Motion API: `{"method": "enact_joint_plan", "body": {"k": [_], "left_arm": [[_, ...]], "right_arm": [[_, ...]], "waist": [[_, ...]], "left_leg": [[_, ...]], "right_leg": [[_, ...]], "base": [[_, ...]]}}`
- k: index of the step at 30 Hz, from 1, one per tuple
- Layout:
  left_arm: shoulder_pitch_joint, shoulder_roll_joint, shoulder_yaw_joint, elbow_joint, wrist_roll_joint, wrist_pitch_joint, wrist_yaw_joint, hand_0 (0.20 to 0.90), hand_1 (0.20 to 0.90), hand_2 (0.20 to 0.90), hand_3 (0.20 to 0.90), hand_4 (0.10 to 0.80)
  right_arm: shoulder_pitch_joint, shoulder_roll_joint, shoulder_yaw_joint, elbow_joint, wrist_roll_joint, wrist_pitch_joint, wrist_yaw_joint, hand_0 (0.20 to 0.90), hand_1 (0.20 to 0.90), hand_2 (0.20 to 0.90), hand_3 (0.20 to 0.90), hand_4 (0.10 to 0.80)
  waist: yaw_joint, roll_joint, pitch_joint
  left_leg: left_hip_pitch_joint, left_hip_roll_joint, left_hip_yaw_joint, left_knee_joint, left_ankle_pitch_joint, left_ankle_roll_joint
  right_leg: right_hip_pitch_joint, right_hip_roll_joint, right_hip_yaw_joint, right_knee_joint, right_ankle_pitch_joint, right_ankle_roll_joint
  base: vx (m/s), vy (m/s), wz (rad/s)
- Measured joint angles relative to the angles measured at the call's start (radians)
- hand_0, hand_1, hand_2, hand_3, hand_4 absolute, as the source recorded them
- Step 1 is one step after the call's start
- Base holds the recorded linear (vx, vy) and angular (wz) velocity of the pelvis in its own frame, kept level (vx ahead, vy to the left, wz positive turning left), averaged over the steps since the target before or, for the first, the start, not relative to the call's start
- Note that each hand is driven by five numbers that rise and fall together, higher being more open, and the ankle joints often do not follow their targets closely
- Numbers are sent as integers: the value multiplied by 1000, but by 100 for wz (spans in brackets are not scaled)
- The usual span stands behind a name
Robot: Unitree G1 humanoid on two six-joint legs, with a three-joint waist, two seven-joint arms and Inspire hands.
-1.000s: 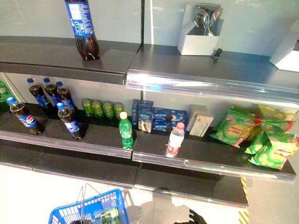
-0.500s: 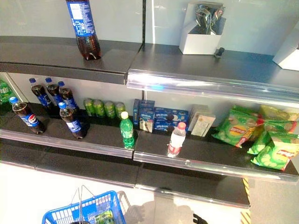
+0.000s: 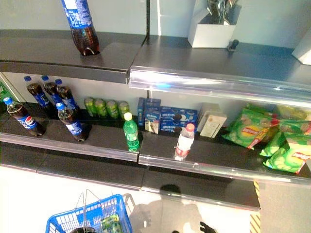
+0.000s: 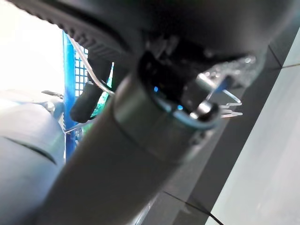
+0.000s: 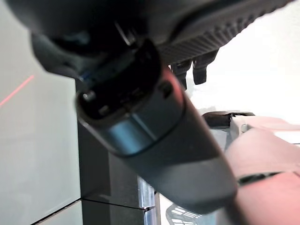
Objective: Pick up the drink and place into the basket.
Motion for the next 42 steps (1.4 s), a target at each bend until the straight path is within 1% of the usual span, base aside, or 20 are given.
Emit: {"method": "enact_joint_plan", "body": {"k": [6, 8, 16, 18, 21, 22, 23, 25, 26, 27, 28, 30, 31, 32, 34, 36, 37, 40, 42], "left_arm": [[-17, -18, 0, -9, 1, 0, 1, 300, 300, 300, 200, 100], [-15, -25, 0, -10, 1, 0, 1, 300, 300, 300, 200, 100], [-2, -25, 1, -11, 1, -7, 0, 300, 300, 300, 200, 100], [-6, -24, 1, -15, -4, -8, 2, 300, 300, 300, 200, 100], [-30, -24, -2, -23, -23, -14, 5, 300, 300, 300, 200, 100], [-55, -25, -5, -27, -39, -15, 7, 300, 300, 300, 200, 100], [-91, -24, -17, -36, -60, -16, 13, 300, 300, 300, 200, 100], [-167, -28, -38, -36, -81, -17, 22, 300, 300, 300, 200, 100], [-167, -28, -38, -36, -81, -17, 22, 300, 300, 300, 200, 100], [-238, -29, -63, -54, -113, -23, 34, 300, 300, 300, 200, 100], [-256, -28, -69, -62, -124, -23, 35, 300, 300, 300, 200, 100], [-301, -24, -82, -90, -156, -32, 41, 300, 300, 300, 200, 100], [-301, -24, -82, -90, -156, -32, 41, 300, 300, 300, 200, 100], [-324, -21, -82, -97, -177, -35, 46, 300, 300, 300, 200, 100], [-330, -6, -82, -102, -178, -43, 47, 300, 300, 300, 200, 100], [-327, 14, -82, -116, -178, -55, 47, 300, 300, 300, 200, 100], [-328, 19, -82, -121, -178, -56, 49, 300, 300, 300, 200, 100], [-329, 29, -82, -160, -179, -55, 53, 300, 300, 300, 200, 100], [-324, 30, -83, -188, -179, -55, 56, 300, 300, 300, 200, 100]], "right_arm": [[-10, -16, 0, 0, 1, -8, -2, 900, 900, 900, 900, 800], [-11, -16, 0, -1, 1, -9, -2, 900, 900, 900, 900, 800], [-12, -16, 0, -2, 1, -18, 0, 900, 900, 900, 900, 800], [-18, -16, 9, -3, 2, -18, 0, 900, 900, 900, 900, 800], [-45, -17, 25, -1, 11, -18, -1, 900, 900, 900, 900, 800], [-67, -19, 31, -1, 24, -18, -3, 900, 900, 900, 900, 800], [-93, -24, 43, 1, 39, -18, -3, 900, 900, 900, 900, 800], [-158, -36, 46, 1, 41, -17, -4, 900, 900, 900, 900, 800], [-158, -36, 46, 1, 41, -17, -4, 900, 900, 900, 900, 800], [-223, -43, 48, -1, 60, -20, -4, 900, 900, 900, 900, 800], [-241, -44, 50, -1, 71, -27, -5, 900, 900, 900, 900, 800], [-282, -48, 57, -14, 95, -57, -9, 900, 900, 900, 900, 800], [-282, -48, 57, -14, 95, -57, -9, 900, 900, 900, 900, 800], [-309, -51, 68, -30, 125, -81, -13, 900, 900, 900, 900, 800], [-320, -52, 71, -61, 129, -103, -14, 900, 900, 900, 900, 800], [-310, -58, 80, -148, 159, -109, -31, 900, 900, 900, 900, 800], [-306, -62, 83, -187, 164, -122, -36, 900, 900, 900, 900, 800], [-307, -66, 90, -318, 167, -138, -54, 900, 900, 900, 900, 800], [-297, -78, 103, -427, 166, -139, -73, 900, 900, 900, 900, 800]], "waist": [[0, 21, 30], [0, 22, 30], [0, 2, 30], [1, -1, 29], [-1, 2, 39], [-3, 6, 58], [-2, 0, 83], [-3, 16, 172], [-3, 16, 172], [-3, 30, 252], [-3, 33, 272], [-3, 33, 337], [-3, 33, 337], [2, 20, 366], [2, -4, 379], [13, -25, 387], [13, -25, 387], [20, -28, 390], [22, -25, 391]], "left_leg": [[-7, 0, 0, 0, 0, 0], [-3, 0, 0, 0, 0, 0], [29, 2, 4, -1, -4, 1], [8, 4, 5, 0, -3, 1], [-45, -4, 5, 0, 18, 2], [-77, -7, 4, 1, 30, 4], [-113, -9, 3, 2, 43, 6], [-146, -14, 2, 3, 63, 9], [-146, -14, 2, 3, 63, 9], [-199, -12, -7, 47, 64, 11], [-224, -10, -16, 74, 62, 11], [-291, -4, -44, 176, 36, 15], [-291, -4, -44, 176, 36, 15], [-337, 2, -49, 254, -4, 4], [-374, -1, -54, 329, -36, 0], [-440, 6, -62, 465, -104, -2], [-471, 11, -72, 514, -131, -3], [-526, 15, -99, 582, -147, -14], [-546, 15, -114, 593, -147, -15]], "right_leg": [[-5, 3, 0, 3, 1, 0], [0, 3, -1, 5, -1, 1], [34, 2, -1, 0, -8, 1], [14, 2, -1, 0, -3, -3], [-47, -1, 4, 0, 16, -5], [-83, -3, 5, 4, 28, -7], [-115, -4, 10, 6, 42, -10], [-145, -8, 11, 7, 63, -14], [-145, -8, 11, 7, 63, -14], [-186, -10, 13, 28, 68, -20], [-207, -10, 13, 55, 63, -23], [-275, -20, 14, 177, 10, -34], [-275, -20, 14, 177, 10, -34], [-350, -30, 27, 315, -53, -40], [-404, -48, 37, 428, -102, -44], [-476, -59, 61, 566, -170, -53], [-501, -61, 63, 611, -194, -62], [-556, -61, 64, 693, -224, -76], [-576, -59, 66, 707, -231, -78]], "base": [[0, 0, 0], [42, -5, 1], [42, -5, 2], [-126, 25, -5], [-239, 53, -4], [-273, 52, -5], [-246, 23, 1], [-228, -13, 5], [-211, -58, 7], [-252, -86, 6], [-298, -103, 12], [-162, -66, 14], [-69, -32, 11], [-54, -27, 2], [-102, -61, 6], [-83, -65, 1], [-66, -59, 3], [-98, -55, 9], [-72, -32, -1]]}}
